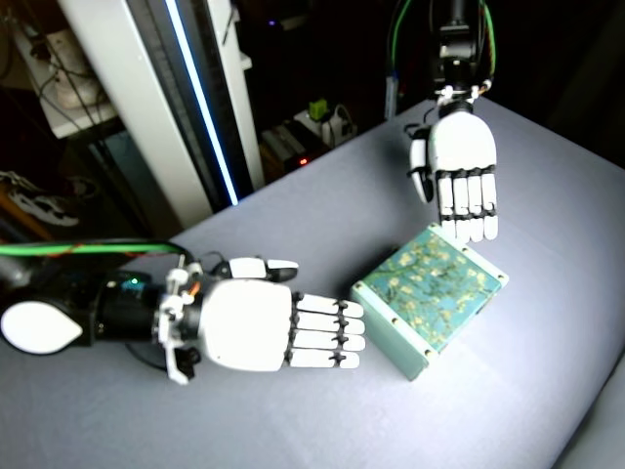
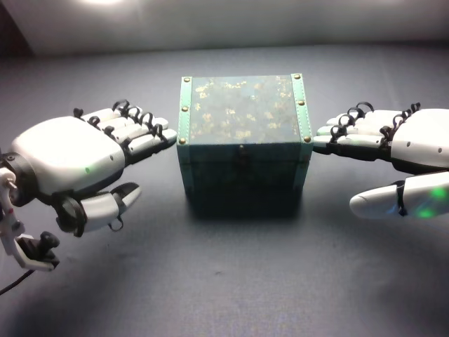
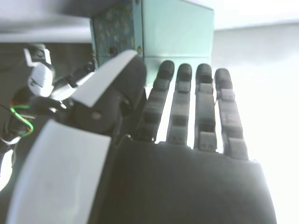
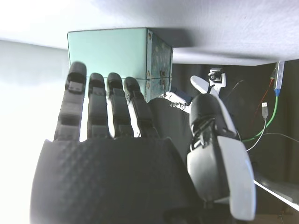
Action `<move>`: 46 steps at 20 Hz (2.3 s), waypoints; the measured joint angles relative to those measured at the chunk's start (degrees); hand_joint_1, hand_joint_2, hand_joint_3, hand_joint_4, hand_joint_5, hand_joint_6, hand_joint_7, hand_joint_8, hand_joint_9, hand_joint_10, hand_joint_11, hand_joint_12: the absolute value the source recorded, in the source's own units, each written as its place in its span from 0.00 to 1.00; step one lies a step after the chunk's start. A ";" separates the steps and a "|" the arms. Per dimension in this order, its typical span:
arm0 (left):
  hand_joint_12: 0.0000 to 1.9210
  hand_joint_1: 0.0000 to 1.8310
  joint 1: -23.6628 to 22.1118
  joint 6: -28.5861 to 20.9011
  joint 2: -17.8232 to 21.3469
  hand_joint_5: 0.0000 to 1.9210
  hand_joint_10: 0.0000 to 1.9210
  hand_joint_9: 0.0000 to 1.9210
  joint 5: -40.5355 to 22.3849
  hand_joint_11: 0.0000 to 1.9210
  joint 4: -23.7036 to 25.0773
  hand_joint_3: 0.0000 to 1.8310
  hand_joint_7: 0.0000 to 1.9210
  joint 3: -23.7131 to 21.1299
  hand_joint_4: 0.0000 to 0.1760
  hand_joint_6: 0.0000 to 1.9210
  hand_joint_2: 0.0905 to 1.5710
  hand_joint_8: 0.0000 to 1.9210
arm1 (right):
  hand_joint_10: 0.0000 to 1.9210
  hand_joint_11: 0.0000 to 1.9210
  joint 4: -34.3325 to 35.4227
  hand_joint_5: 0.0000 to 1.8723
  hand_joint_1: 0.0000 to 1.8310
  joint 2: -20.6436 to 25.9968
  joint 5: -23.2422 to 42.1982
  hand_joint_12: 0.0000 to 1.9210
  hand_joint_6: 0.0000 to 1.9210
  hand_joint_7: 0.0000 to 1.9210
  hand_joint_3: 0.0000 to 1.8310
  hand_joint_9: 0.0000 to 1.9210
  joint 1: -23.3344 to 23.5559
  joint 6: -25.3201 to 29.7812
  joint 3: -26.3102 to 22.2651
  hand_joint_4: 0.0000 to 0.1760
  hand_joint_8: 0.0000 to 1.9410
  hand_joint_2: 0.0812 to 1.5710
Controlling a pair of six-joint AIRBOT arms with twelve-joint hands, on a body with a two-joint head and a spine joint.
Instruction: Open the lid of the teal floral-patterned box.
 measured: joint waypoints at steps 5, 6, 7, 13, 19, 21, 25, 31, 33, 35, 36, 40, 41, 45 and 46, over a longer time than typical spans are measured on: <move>0.03 0.02 0.00 -0.04 0.00 0.04 0.00 0.03 -3.98 0.02 -3.04 0.14 0.03 0.09 0.00 0.00 1.00 0.00 | 0.00 0.01 3.54 0.04 0.00 0.00 3.41 0.03 0.00 0.03 0.00 0.00 0.00 0.04 0.24 0.00 0.00 0.81; 0.04 0.00 0.00 -0.04 0.00 0.04 0.00 0.03 -4.76 0.03 -3.48 0.10 0.03 0.11 0.00 0.00 1.00 0.00 | 0.00 0.00 4.48 0.04 0.00 -0.02 4.02 0.02 0.00 0.02 0.00 0.00 0.00 0.07 0.48 0.00 0.00 0.80; 0.04 0.00 -0.02 -0.04 0.00 0.04 0.00 0.03 -5.38 0.02 -3.69 0.04 0.03 0.11 0.00 0.00 0.99 0.00 | 0.00 0.01 5.14 0.04 0.00 -0.17 4.57 0.03 0.00 0.03 0.00 0.01 0.00 0.07 0.92 0.00 0.00 0.80; 0.00 0.10 -1.03 -0.17 -1.51 0.02 0.00 0.00 -9.25 0.00 -6.23 0.20 0.00 1.20 0.00 0.00 1.00 0.00 | 0.00 0.01 11.89 0.05 0.00 -1.18 7.28 0.00 0.01 0.02 0.00 0.01 0.72 0.11 3.10 0.00 0.00 0.81; 0.03 0.10 -5.18 2.16 -5.49 0.05 0.00 0.04 -8.79 0.05 -10.51 0.16 0.05 5.99 0.00 0.00 1.00 0.00 | 0.00 0.01 13.88 0.04 0.00 -3.23 7.04 0.00 0.00 0.01 0.00 0.00 3.78 0.11 6.12 0.01 0.00 0.80; 0.03 0.07 -6.03 2.21 -6.54 0.05 0.00 0.04 -8.44 0.04 -11.96 0.16 0.04 7.37 0.00 0.00 1.00 0.00 | 0.01 0.01 13.84 0.06 0.00 -4.42 6.10 0.01 0.01 0.03 0.01 0.02 5.14 0.13 7.67 0.00 0.01 0.82; 0.04 0.17 -8.26 3.80 -8.46 0.05 0.00 0.03 -6.14 0.03 -13.84 0.18 0.04 10.32 0.00 0.00 1.00 0.00 | 0.00 0.01 14.12 0.05 0.00 -6.62 3.17 0.00 0.00 0.03 0.00 0.02 7.74 0.15 10.73 0.00 0.00 0.82; 0.05 0.24 -10.03 5.86 -9.25 0.06 0.00 0.03 -4.15 0.02 -15.39 0.15 0.04 12.57 0.00 0.00 1.00 0.00 | 0.00 0.02 13.27 0.06 0.00 -8.09 -0.04 0.01 0.00 0.04 0.00 0.02 9.97 0.22 14.29 0.00 0.00 0.82; 0.07 0.15 -10.05 6.10 -9.22 0.05 0.00 0.01 -4.07 0.00 -16.26 0.16 0.03 12.59 0.00 0.00 1.00 0.00 | 0.00 0.02 13.81 0.05 0.00 -8.09 -0.46 0.01 0.00 0.02 0.01 0.02 9.97 0.22 14.64 0.00 0.00 0.84; 0.09 0.19 -10.08 7.02 -8.79 0.06 0.00 0.02 -4.02 0.00 -16.87 0.15 0.04 12.59 0.00 0.00 1.00 0.00 | 0.00 0.00 14.49 0.03 0.00 -8.09 -1.31 0.00 0.00 0.00 0.01 0.00 9.97 0.22 14.75 0.00 0.00 0.85; 0.09 0.27 -10.16 7.56 -8.41 0.06 0.00 0.03 -4.04 0.00 -17.57 0.13 0.06 12.59 0.00 0.00 1.00 0.00 | 0.00 0.00 14.56 0.02 0.00 -8.02 -1.55 0.00 0.00 0.00 0.01 0.00 9.97 0.24 14.82 0.00 0.00 0.86; 0.03 0.20 -9.22 8.24 -5.29 0.06 0.00 0.02 -4.70 0.00 -19.87 0.12 0.05 11.80 0.00 0.00 1.00 0.00 | 0.00 0.00 15.23 0.03 0.00 -6.91 -2.93 0.00 0.00 0.02 0.00 0.00 9.97 -0.22 15.08 0.00 0.01 0.84; 0.04 0.23 -8.57 8.31 -4.39 0.07 0.00 0.03 -5.38 0.01 -20.22 0.11 0.06 10.88 0.00 0.00 1.00 0.00 | 0.01 0.03 15.96 0.04 0.00 -6.51 -3.04 0.01 0.01 0.03 0.01 0.02 9.97 -0.33 14.69 0.00 0.01 0.86; 0.05 0.22 -6.27 8.15 -1.75 0.05 0.00 0.03 -9.79 0.02 -19.76 0.11 0.07 7.04 0.00 0.00 1.00 0.00 | 0.00 0.01 17.22 0.05 0.00 -4.48 -2.01 0.01 0.00 0.03 0.01 0.01 9.97 -1.46 11.19 0.00 0.00 0.86; 0.05 0.20 -5.27 7.10 -1.11 0.06 0.00 0.03 -11.74 0.01 -19.19 0.10 0.06 5.88 0.00 0.00 1.00 0.00 | 0.00 0.00 17.68 0.04 0.00 -2.95 -1.73 0.00 0.00 0.02 0.00 0.00 9.97 -4.66 8.68 0.00 0.00 0.86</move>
